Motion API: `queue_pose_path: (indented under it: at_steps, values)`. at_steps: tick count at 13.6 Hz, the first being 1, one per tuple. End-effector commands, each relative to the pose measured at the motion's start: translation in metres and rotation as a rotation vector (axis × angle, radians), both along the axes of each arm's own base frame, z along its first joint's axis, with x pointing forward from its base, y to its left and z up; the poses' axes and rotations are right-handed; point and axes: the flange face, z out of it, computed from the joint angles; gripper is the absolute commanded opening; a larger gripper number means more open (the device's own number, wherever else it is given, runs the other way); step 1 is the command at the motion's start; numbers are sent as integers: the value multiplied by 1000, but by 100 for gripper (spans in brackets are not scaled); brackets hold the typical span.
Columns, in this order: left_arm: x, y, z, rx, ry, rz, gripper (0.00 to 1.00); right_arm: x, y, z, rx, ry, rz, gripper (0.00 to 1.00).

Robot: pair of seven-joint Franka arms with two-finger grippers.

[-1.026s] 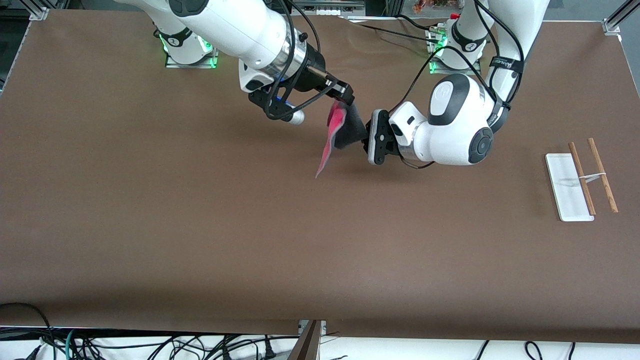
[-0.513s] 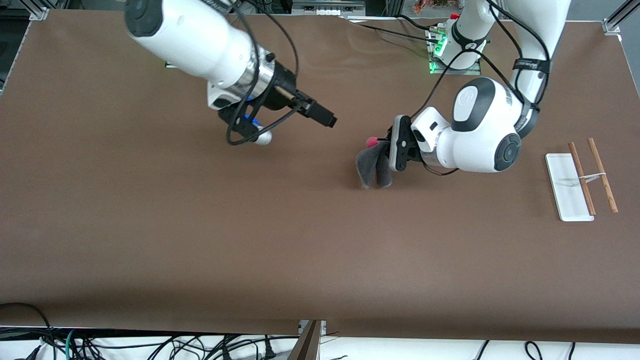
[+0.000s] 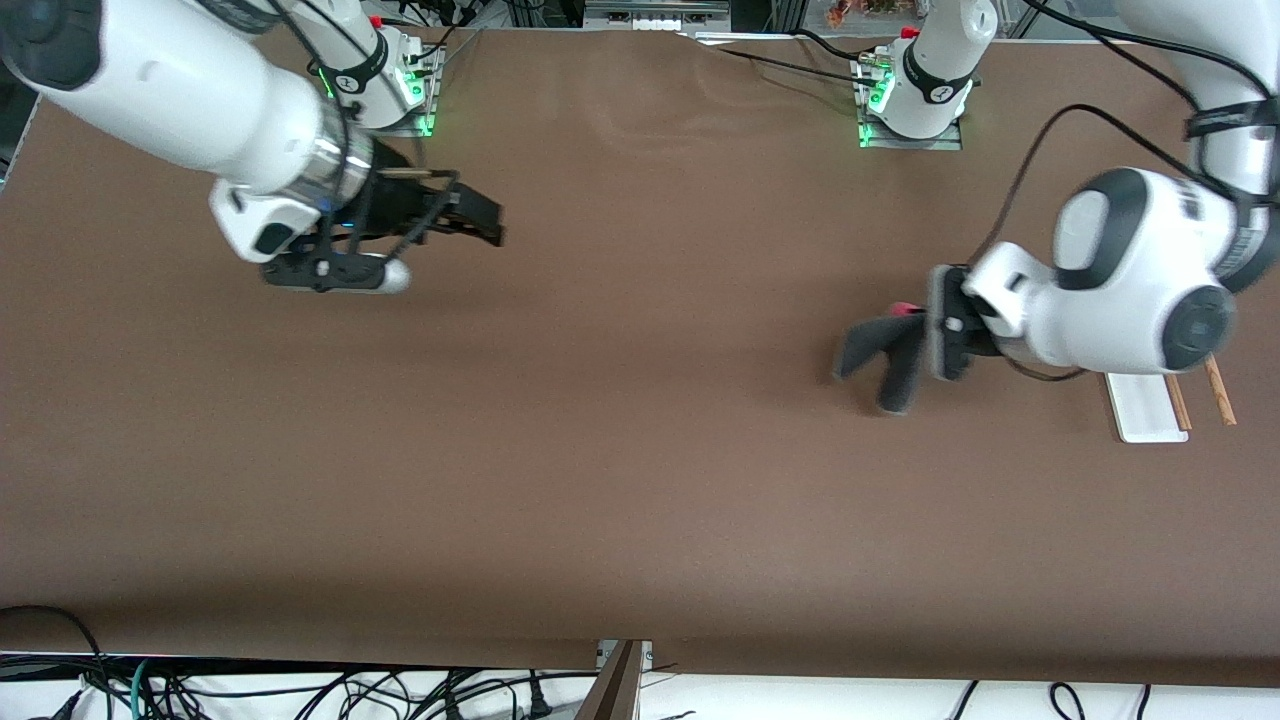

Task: Pass towel and hang on rack
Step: 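Carry the towel with the left gripper while the right gripper retracts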

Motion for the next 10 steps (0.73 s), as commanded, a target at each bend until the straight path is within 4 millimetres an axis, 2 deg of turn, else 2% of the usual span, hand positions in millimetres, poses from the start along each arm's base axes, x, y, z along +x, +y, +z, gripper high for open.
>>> queue_pose_path:
  at_steps: [1,2,5,6,8,10]
  values:
    - [-1,107,-11,90,37,60,0,-15,-76,6,-79,-40,155,100]
    - [-2,134,-9,131,31,70,0,-15,-105,8,-102,-41,183,100]
    - [7,247,-11,276,11,157,0,-26,-169,12,-189,-55,239,100]
    - [7,284,-10,306,3,196,0,-34,-179,15,-229,-56,243,100]
    - [-13,361,-26,307,11,311,0,-44,-185,18,-285,-70,245,100]
    - [-20,401,-34,323,-56,334,0,-49,-192,4,-285,-123,233,100]
